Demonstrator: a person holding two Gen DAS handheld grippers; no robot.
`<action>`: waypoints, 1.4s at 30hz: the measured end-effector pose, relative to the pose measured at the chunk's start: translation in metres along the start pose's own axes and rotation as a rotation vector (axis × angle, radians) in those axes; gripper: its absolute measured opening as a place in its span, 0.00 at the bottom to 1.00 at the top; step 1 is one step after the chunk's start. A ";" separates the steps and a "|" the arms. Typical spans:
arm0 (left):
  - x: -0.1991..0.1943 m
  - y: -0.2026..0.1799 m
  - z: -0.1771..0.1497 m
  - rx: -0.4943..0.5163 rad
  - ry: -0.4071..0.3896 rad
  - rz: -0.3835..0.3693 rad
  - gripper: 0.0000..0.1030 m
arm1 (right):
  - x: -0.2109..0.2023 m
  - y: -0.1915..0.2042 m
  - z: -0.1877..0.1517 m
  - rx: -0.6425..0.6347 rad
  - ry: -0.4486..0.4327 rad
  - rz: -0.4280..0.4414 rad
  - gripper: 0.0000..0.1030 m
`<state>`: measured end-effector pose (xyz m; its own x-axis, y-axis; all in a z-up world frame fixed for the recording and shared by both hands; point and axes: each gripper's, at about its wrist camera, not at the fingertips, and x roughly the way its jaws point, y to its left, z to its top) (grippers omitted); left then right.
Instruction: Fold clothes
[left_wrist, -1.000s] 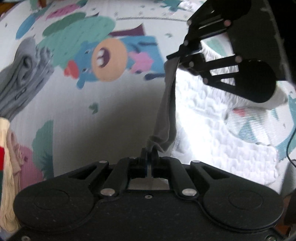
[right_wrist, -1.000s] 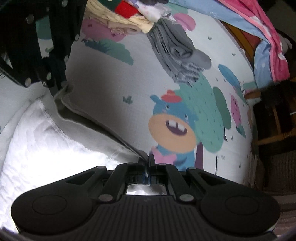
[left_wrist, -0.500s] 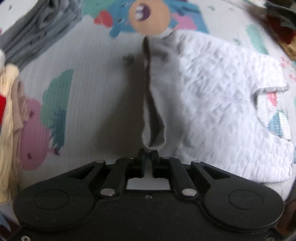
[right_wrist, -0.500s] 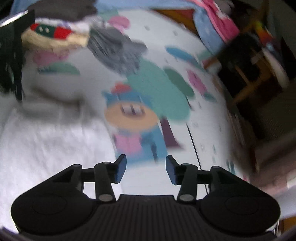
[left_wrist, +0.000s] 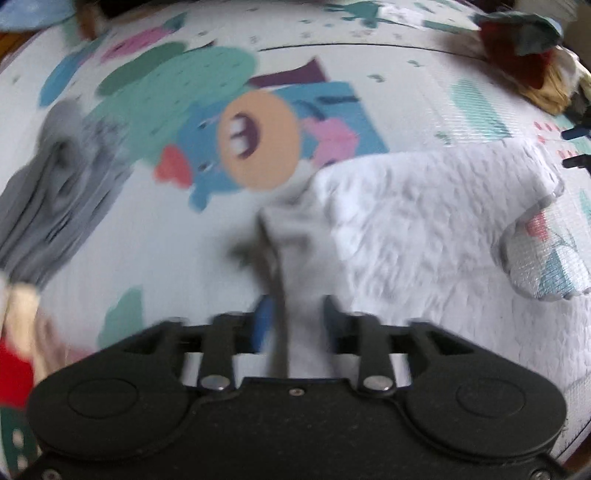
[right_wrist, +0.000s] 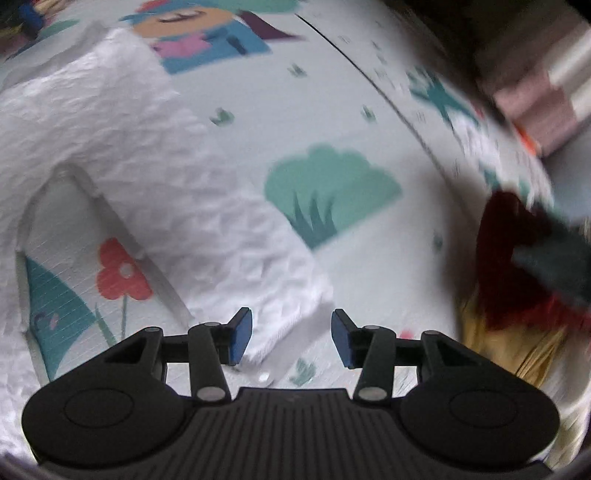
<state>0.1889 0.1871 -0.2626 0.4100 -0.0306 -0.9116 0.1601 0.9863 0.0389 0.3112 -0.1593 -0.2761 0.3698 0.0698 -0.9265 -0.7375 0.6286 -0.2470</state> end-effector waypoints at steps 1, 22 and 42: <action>0.004 0.001 0.006 0.002 -0.011 0.009 0.42 | 0.004 -0.004 -0.003 0.042 0.000 0.009 0.47; 0.048 0.065 0.013 -0.488 -0.176 -0.492 0.05 | 0.015 -0.008 -0.038 0.386 -0.062 0.267 0.09; 0.089 0.015 0.043 -0.146 -0.118 -0.188 0.28 | 0.002 0.064 -0.028 0.184 -0.135 0.140 0.43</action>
<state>0.2664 0.1922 -0.3253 0.4887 -0.2259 -0.8427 0.1160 0.9741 -0.1939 0.2487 -0.1407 -0.3013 0.3522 0.2610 -0.8988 -0.6761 0.7350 -0.0515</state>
